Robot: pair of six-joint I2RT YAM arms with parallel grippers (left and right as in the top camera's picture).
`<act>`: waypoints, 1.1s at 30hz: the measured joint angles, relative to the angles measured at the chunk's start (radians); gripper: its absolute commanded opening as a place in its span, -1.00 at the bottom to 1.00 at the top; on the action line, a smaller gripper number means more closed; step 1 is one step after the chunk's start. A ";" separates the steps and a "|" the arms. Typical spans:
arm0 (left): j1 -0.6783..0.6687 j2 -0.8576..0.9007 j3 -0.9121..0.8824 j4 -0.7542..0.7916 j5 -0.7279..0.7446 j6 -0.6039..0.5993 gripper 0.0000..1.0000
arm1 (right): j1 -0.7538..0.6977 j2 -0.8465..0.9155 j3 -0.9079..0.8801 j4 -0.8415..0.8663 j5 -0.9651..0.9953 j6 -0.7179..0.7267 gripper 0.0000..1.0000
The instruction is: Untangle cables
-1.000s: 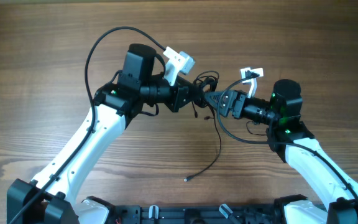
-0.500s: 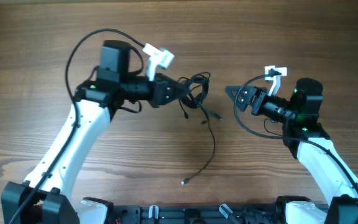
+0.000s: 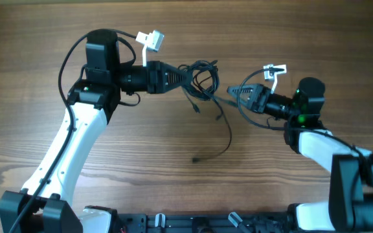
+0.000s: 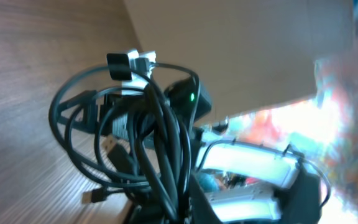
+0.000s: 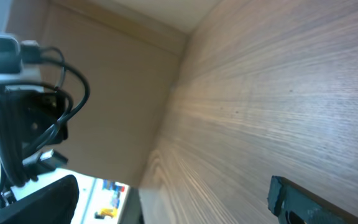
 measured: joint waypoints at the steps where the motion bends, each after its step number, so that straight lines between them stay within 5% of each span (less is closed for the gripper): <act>1: 0.000 0.000 0.000 0.013 -0.044 -0.132 -0.91 | 0.001 0.019 0.000 0.034 -0.004 0.050 1.00; 6: 0.000 0.000 0.000 0.014 -0.218 -0.558 -0.92 | 0.045 0.092 0.000 0.085 -0.010 0.319 1.00; 12: 0.000 0.000 0.000 0.014 -0.332 -0.827 -0.92 | 0.163 0.103 0.000 0.087 0.054 0.541 1.00; 19: -0.003 0.000 0.000 0.015 -0.372 -0.967 -0.92 | 0.222 0.106 -0.001 0.156 0.189 0.639 1.00; 33: -0.068 0.000 0.000 0.015 -0.436 -1.011 -0.92 | 0.328 0.107 0.000 0.323 0.332 0.826 1.00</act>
